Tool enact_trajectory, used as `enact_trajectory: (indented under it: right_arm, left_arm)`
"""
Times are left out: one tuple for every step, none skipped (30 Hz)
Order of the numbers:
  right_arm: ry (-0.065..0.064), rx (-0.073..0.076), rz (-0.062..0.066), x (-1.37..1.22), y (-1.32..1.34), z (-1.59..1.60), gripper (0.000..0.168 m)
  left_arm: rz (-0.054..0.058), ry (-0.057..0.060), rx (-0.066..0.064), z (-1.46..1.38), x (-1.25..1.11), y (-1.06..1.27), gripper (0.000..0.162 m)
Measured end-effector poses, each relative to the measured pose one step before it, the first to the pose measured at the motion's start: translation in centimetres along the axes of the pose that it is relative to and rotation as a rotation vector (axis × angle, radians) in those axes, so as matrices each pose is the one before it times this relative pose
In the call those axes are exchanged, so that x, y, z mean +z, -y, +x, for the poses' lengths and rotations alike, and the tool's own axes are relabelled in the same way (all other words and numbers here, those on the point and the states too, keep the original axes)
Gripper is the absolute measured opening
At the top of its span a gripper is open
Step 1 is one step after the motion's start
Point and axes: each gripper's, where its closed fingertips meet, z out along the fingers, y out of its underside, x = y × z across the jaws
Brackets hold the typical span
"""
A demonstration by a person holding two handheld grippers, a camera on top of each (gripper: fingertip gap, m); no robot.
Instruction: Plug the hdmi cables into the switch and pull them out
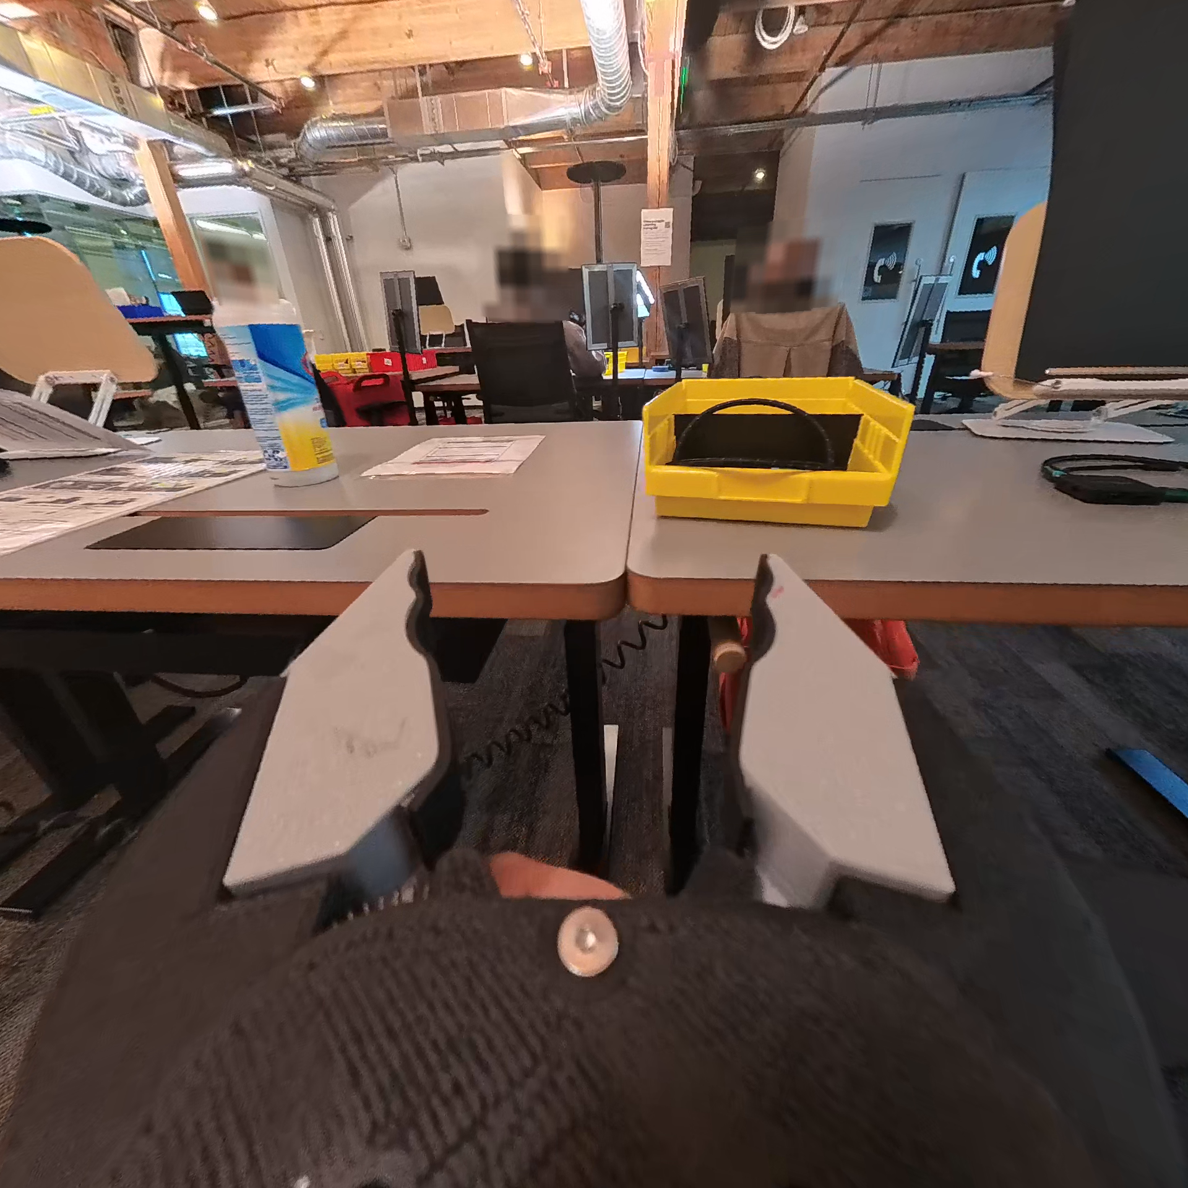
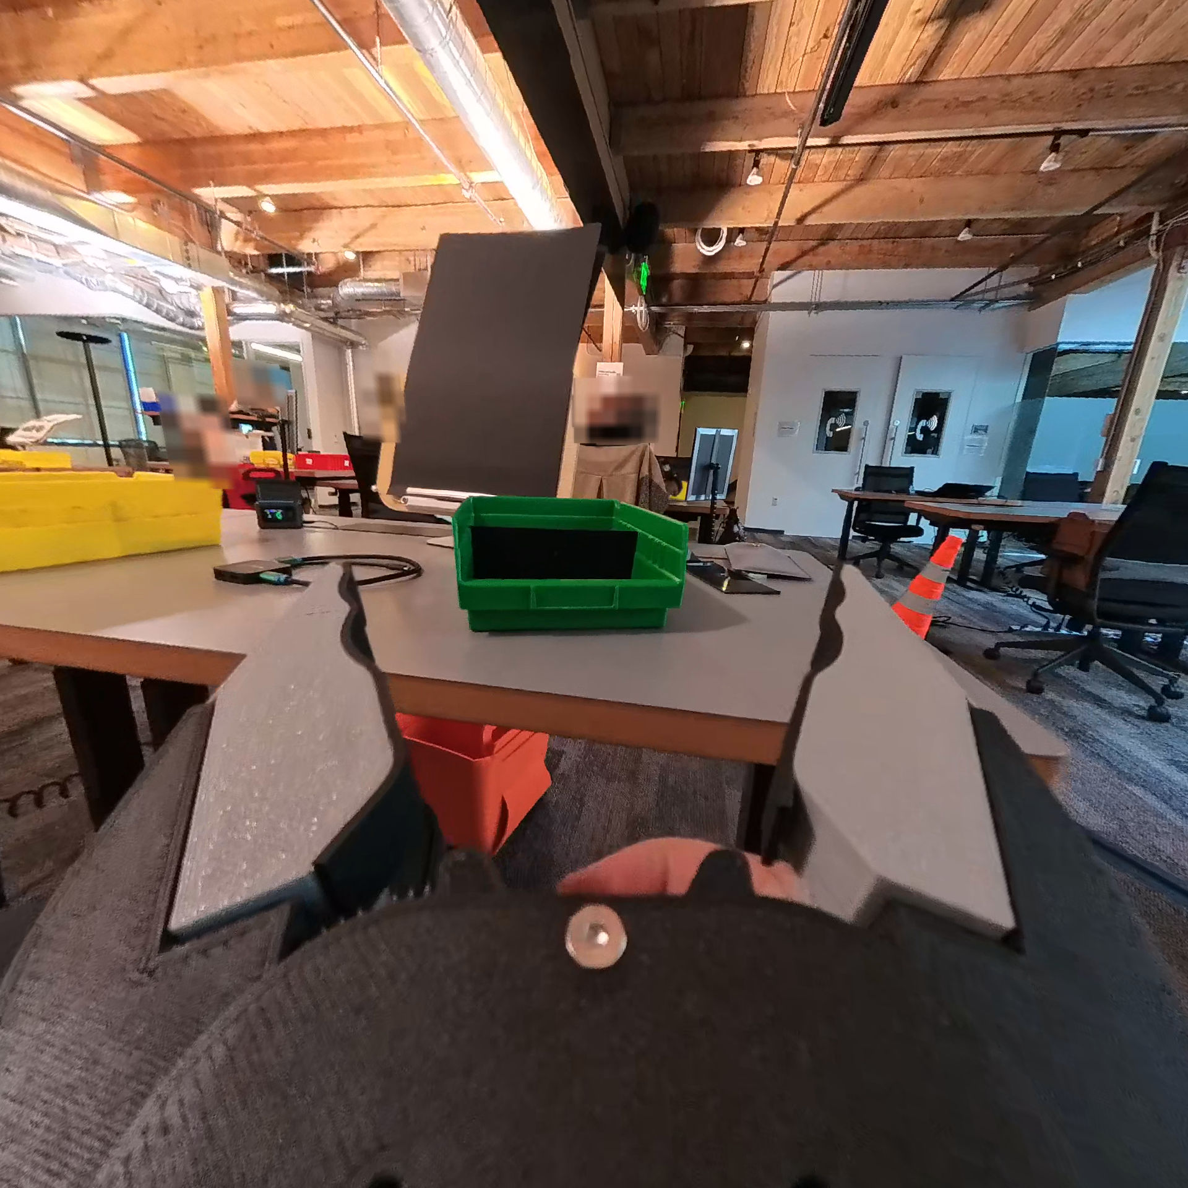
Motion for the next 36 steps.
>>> enact_trajectory:
  right_arm:
    - [-0.0035,-0.0072,-0.009,-0.319,0.003,0.063,0.137]
    - [-0.0039,-0.0064,-0.0058,-0.341,0.113,0.082,0.137]
    - [-0.0046,-0.0053,-0.0022,-0.319,0.212,0.125,0.137]
    - [-0.0055,-0.0061,-0.0011,-0.277,0.278,0.135,0.136]
    - [-0.005,-0.0087,-0.0005,-0.194,0.285,0.131,0.136]
    - [-0.0051,-0.0097,0.0028,-0.107,0.302,0.108,0.136]
    - [-0.0066,-0.006,0.0084,0.016,0.335,0.092,0.135]
    - [-0.0075,0.0004,0.0109,0.155,0.288,0.064,0.133]
    - [-0.0072,0.0068,0.0099,0.35,0.184,0.008,0.131]
    - [-0.0001,0.0118,0.0106,0.535,0.089,-0.177,0.131]
    - [0.0136,0.0153,0.0133,0.718,0.035,-0.478,0.13]
    - [0.0216,0.0245,0.0117,0.954,-0.033,-0.726,0.128]
    - [0.0292,0.0339,0.0061,1.209,-0.147,-0.98,0.127]
    - [0.0393,0.0357,0.0004,1.45,-0.242,-1.281,0.125]
    - [0.0443,0.0331,-0.0048,1.728,-0.335,-1.482,0.122]
    - [0.0477,0.0284,-0.018,1.983,-0.556,-1.624,0.115]
    - [0.0594,0.0231,-0.0378,2.224,-0.834,-1.845,0.111]
    - [0.0733,0.0141,-0.0509,2.418,-0.987,-2.044,0.111]
    - [0.0695,-0.0014,-0.0549,2.575,-0.97,-1.869,0.108]
    - [0.0479,-0.0134,-0.0544,2.731,-0.907,-1.349,0.103]
    - [0.0316,-0.0125,-0.0562,2.817,-0.859,-0.988,0.101]
    - [0.0365,-0.0047,-0.0557,2.869,-0.765,-1.022,0.102]
    - [0.0349,-0.002,-0.0521,2.906,-0.658,-0.918,0.101]
    - [0.0156,-0.0035,-0.0433,2.955,-0.488,-0.487,0.098]
    - [0.003,-0.0038,-0.0274,2.973,-0.255,-0.187,0.097]
    - [-0.0013,-0.0033,-0.0165,2.972,-0.129,0.02,0.096]
    - [-0.0058,-0.0033,-0.0125,2.933,-0.087,0.226,0.095]
    - [-0.0071,-0.0036,-0.0091,2.848,-0.062,0.382,0.091]
    - [-0.0122,0.0008,-0.0011,2.734,-0.007,0.584,0.086]
    - [-0.0069,0.0023,0.0028,2.577,-0.049,0.594,0.077]
    - [0.0064,-0.0042,-0.0102,2.364,-0.244,0.52,0.064]
    - [0.0203,-0.0046,-0.0206,2.102,-0.323,0.429,0.054]
    - [0.0285,0.002,-0.0188,1.838,-0.235,0.383,0.051]
    - [0.0288,0.0065,-0.0129,1.557,-0.112,0.417,0.048]
    - [0.0277,0.0063,-0.0106,1.249,-0.091,0.373,0.041]
    - [0.0303,0.009,-0.0016,0.907,-0.011,0.171,0.028]
  left_arm:
    - [-0.003,0.0069,0.0019,-0.345,-0.384,-0.073,0.099]
    - [-0.0031,0.0092,0.0011,-0.407,-0.415,-0.093,0.099]
    - [-0.003,0.0102,0.0001,-0.446,-0.433,-0.103,0.099]
    - [-0.0031,0.0106,-0.0011,-0.469,-0.433,-0.117,0.099]
    - [-0.0026,0.0116,-0.0025,-0.469,-0.408,-0.112,0.099]
    - [-0.0014,0.011,-0.0043,-0.434,-0.37,-0.076,0.099]
    - [0.001,0.0075,-0.0055,-0.319,-0.288,-0.027,0.098]
    - [0.0045,0.0035,-0.006,-0.162,-0.184,0.05,0.098]
    - [0.0103,0.0049,-0.0068,-0.046,-0.027,0.153,0.097]
    - [0.0119,0.0063,-0.0008,0.116,0.158,0.211,0.096]
    - [0.0096,-0.0012,0.0095,0.439,0.392,0.179,0.094]
    - [0.0057,-0.0115,0.0103,0.824,0.628,0.146,0.094]
    - [0.002,-0.024,0.0028,1.227,0.874,0.169,0.094]
    - [0.0035,-0.043,-0.0046,1.689,1.14,0.275,0.095]
    - [0.0037,-0.0563,-0.0085,2.05,1.426,0.376,0.094]
    - [0.0013,-0.0636,-0.0033,2.265,1.747,0.425,0.094]
    - [-0.0018,-0.0679,0.0056,2.386,2.073,0.424,0.093]
    - [-0.0085,-0.0709,0.0122,2.455,2.356,0.37,0.092]
    - [-0.0155,-0.0692,0.0146,2.392,2.6,0.311,0.09]
    - [-0.0201,-0.0674,0.0092,2.281,2.835,0.314,0.088]
    - [-0.0274,-0.0682,-0.0021,2.145,3.024,0.307,0.088]
    - [-0.0264,-0.068,-0.0108,2.038,3.105,0.348,0.088]
    - [-0.0214,-0.0683,-0.0061,1.933,3.132,0.358,0.088]
    - [-0.0159,-0.0456,-0.0019,1.433,3.197,0.322,0.087]
    - [-0.0147,-0.0046,-0.0085,0.658,3.251,0.231,0.082]
    - [-0.022,0.0162,-0.0099,0.258,3.272,0.028,0.077]
    - [-0.0262,0.0127,-0.0022,0.246,3.249,-0.092,0.073]
    - [-0.0208,0.0275,0.0055,-0.079,3.227,-0.092,0.063]
    - [-0.015,0.0517,0.0113,-0.555,3.156,-0.114,0.049]
    - [-0.0018,0.0587,0.0127,-0.753,3.004,-0.004,0.033]
    - [0.0079,0.0393,0.0062,-0.577,2.764,0.068,0.0]
    - [0.0033,0.0169,-0.0082,-0.382,2.574,-0.004,0.0]
    - [-0.0139,0.0137,-0.0114,-0.408,2.445,-0.208,0.0]
    - [-0.0246,0.0145,0.0017,-0.392,2.262,-0.32,0.0]
    - [-0.0245,0.029,0.0137,-0.529,2.065,-0.301,0.0]
    - [-0.0232,0.0556,0.0106,-0.823,1.726,-0.366,0.0]
